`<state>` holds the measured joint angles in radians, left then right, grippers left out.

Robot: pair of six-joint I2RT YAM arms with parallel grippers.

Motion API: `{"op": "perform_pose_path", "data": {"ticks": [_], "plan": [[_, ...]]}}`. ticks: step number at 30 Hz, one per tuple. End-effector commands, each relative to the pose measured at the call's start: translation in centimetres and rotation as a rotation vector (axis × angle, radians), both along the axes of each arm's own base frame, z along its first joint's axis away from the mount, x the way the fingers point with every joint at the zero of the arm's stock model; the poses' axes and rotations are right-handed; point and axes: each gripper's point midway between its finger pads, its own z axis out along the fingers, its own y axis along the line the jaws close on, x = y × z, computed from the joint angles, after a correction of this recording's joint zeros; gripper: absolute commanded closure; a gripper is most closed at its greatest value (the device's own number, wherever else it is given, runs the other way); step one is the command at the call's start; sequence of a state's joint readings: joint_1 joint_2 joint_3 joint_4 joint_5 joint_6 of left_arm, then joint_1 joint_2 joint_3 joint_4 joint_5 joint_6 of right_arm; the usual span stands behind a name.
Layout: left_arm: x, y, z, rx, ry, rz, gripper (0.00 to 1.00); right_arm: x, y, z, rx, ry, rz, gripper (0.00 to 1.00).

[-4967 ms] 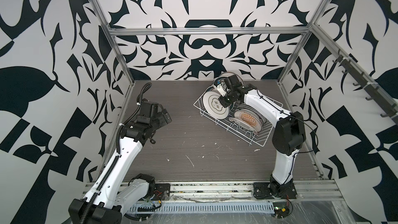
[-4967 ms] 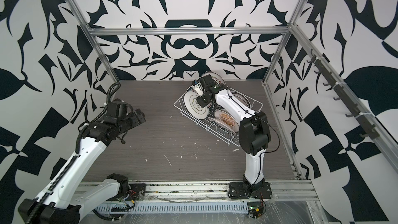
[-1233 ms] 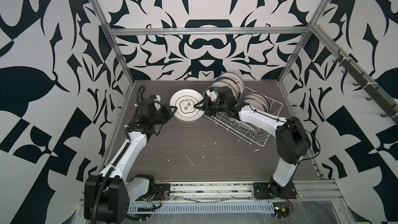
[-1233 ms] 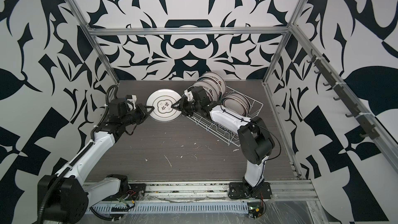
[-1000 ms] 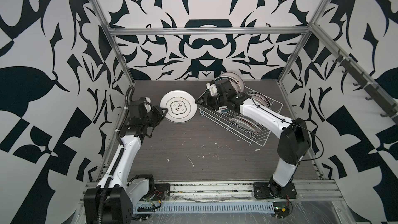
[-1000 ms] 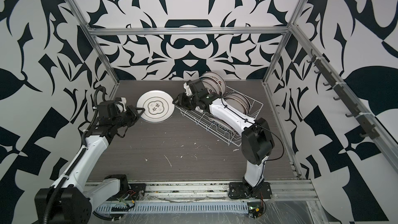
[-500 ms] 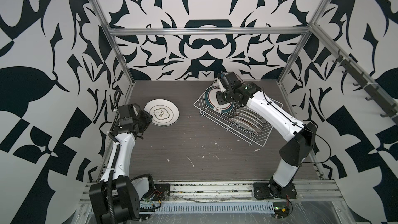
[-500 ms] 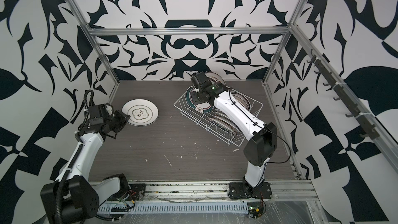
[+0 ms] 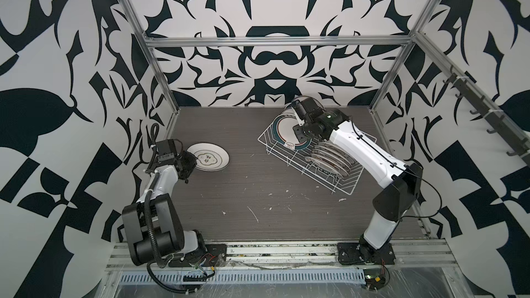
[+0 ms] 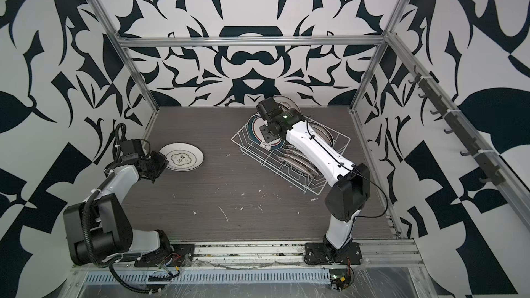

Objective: Unload the plates from the dish rack
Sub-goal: Place a plate at the middle-left of the table.

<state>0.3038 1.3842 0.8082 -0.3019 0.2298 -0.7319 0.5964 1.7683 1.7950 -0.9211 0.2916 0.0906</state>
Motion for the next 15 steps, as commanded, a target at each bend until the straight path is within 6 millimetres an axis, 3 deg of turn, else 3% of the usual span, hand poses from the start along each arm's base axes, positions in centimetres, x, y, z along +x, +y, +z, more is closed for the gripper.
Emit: {"op": "perform_pose_path", "data": {"ticks": [1, 6, 15], "plan": [[1.9, 0.7, 1.8, 0.017, -0.075, 0.003, 1.00, -0.1, -0.7, 0.0, -0.007, 0.006, -0.001, 0.48], [1.9, 1.0, 0.5, 0.019, -0.036, 0.014, 1.00, 0.1, -1.2, -0.7, -0.002, 0.027, -0.001, 0.47], [1.7, 1.2, -1.6, 0.011, 0.031, 0.018, 0.86, 0.3, -2.0, -0.9, 0.018, 0.030, 0.013, 0.43]]}}
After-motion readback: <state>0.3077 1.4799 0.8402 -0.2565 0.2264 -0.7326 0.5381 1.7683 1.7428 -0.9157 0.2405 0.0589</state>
